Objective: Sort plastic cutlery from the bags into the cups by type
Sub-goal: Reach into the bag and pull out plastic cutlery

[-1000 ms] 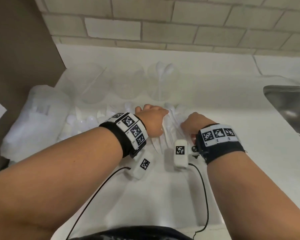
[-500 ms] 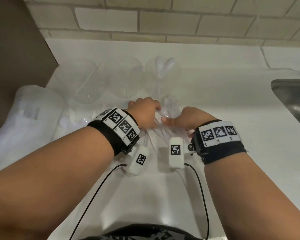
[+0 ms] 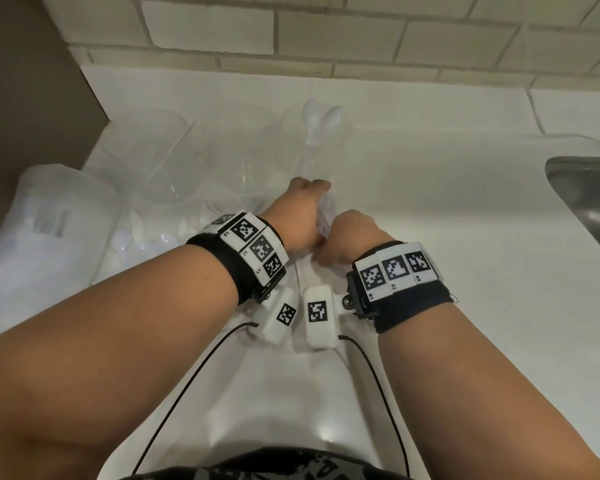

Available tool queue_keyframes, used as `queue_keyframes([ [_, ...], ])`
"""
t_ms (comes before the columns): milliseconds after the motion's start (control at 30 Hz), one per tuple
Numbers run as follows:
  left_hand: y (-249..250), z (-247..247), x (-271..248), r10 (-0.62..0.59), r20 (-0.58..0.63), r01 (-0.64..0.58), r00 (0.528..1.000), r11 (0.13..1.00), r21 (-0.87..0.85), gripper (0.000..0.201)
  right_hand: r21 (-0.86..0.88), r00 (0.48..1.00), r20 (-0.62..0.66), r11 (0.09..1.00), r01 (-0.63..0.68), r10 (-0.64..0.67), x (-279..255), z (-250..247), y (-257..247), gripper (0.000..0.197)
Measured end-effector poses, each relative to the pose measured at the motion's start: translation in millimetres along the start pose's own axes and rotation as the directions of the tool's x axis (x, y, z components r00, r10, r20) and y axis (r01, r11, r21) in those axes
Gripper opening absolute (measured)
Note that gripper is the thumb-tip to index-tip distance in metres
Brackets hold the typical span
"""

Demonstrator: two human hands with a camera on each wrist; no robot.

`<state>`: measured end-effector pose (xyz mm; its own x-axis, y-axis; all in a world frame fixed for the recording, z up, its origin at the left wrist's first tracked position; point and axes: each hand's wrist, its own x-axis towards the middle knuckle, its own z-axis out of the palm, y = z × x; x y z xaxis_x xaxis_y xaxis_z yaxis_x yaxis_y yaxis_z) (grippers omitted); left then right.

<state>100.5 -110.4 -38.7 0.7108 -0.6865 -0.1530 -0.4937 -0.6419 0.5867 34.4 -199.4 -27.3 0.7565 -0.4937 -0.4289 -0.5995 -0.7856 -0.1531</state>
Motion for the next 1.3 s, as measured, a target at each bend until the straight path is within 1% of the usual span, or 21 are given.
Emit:
queue_keyframes([
  [33,1.0,-0.8,1.8,0.006,0.026,-0.007,1.0,0.999,0.041,0.088,0.011,1.0,-0.012,1.0,0.002,-0.002,0.9,1.4,-0.8,0.057],
  [100,3.4,-2.3,3.7,0.017,0.072,-0.028,0.997,0.987,0.157,0.076,0.032,0.999,-0.042,1.0,0.001,0.0,2.4,4.4,-1.2,0.062],
  [133,4.0,-1.9,4.0,0.021,0.081,-0.036,0.997,0.981,0.189,0.07,0.046,0.999,-0.05,0.999,-0.007,0.009,3.7,6.4,-1.0,0.064],
  [267,6.6,-0.4,2.6,0.028,0.071,-0.038,0.997,0.989,0.145,0.051,0.169,0.996,-0.052,0.984,-0.059,0.069,7.3,10.0,-1.2,0.072],
  [367,9.7,-3.5,0.4,0.024,0.084,-0.03,0.996,0.997,0.076,0.041,0.216,0.998,-0.029,0.975,-0.052,0.06,6.4,7.9,-0.5,0.066],
  [433,9.8,-8.1,-2.1,0.016,0.121,-0.02,0.992,0.999,0.028,0.041,0.227,0.999,-0.032,0.973,-0.036,0.044,7.7,7.0,4.1,0.056],
  [500,8.7,-13.3,-4.7,0.013,0.16,-0.009,0.987,1.0,-0.027,0.046,0.236,0.998,-0.051,0.971,-0.025,0.038,7.6,7.5,6.4,0.048],
  [533,8.7,-15.9,-6.7,0.011,0.175,-0.003,0.985,0.999,-0.046,0.049,0.241,0.997,-0.06,0.97,-0.027,0.043,7.9,8.6,6.1,0.048],
  [633,9.0,-20.8,-10.6,0.009,0.206,0.008,0.979,0.997,-0.079,0.051,0.26,0.994,-0.089,0.965,-0.043,0.068,7.4,11.1,3.0,0.056],
  [733,7.9,-21.2,-11.1,0.006,0.223,0.018,0.975,0.994,-0.107,0.054,0.229,0.99,-0.117,0.972,-0.048,0.076,7.6,11.2,3.8,0.06],
  [833,5.9,-17.9,-11.2,-0.001,0.182,0.031,0.983,0.987,-0.16,0.055,0.202,0.987,-0.143,0.979,-0.039,0.069,8.3,11.3,5.9,0.056],
  [967,3.1,-15.0,-12.1,-0.023,0.071,0.041,0.997,0.962,-0.269,0.056,0.278,0.982,-0.17,0.96,-0.031,0.081,8.5,15.1,8.5,0.044],
  [1067,2.9,-15.3,-12.6,-0.037,-0.024,0.025,0.999,0.93,-0.366,0.049,0.327,0.97,-0.223,0.945,-0.023,0.101,6.9,16.7,10.5,0.036],
  [1133,-0.2,-14.5,-10.9,-0.097,-0.066,0.064,0.993,0.921,-0.384,0.039,0.325,0.971,-0.216,0.945,-0.025,0.1,7.7,15.8,12.1,0.035],
  [1233,-4.2,-12.3,-11.2,-0.196,-0.07,0.157,0.978,0.915,-0.372,0.02,0.335,0.978,-0.193,0.942,-0.008,0.077,9.3,11.2,16.5,0.035],
  [1267,-3.9,-12.2,-13.8,-0.204,-0.053,0.174,0.978,0.922,-0.346,0.019,0.348,0.981,-0.186,0.937,0.01,0.059,9.3,8.8,18.0,0.036],
  [1300,-3.4,-11.9,-16.5,-0.193,-0.03,0.176,0.981,0.941,-0.288,0.026,0.365,0.983,-0.18,0.93,0.035,0.034,9.4,6.6,19.6,0.037],
])
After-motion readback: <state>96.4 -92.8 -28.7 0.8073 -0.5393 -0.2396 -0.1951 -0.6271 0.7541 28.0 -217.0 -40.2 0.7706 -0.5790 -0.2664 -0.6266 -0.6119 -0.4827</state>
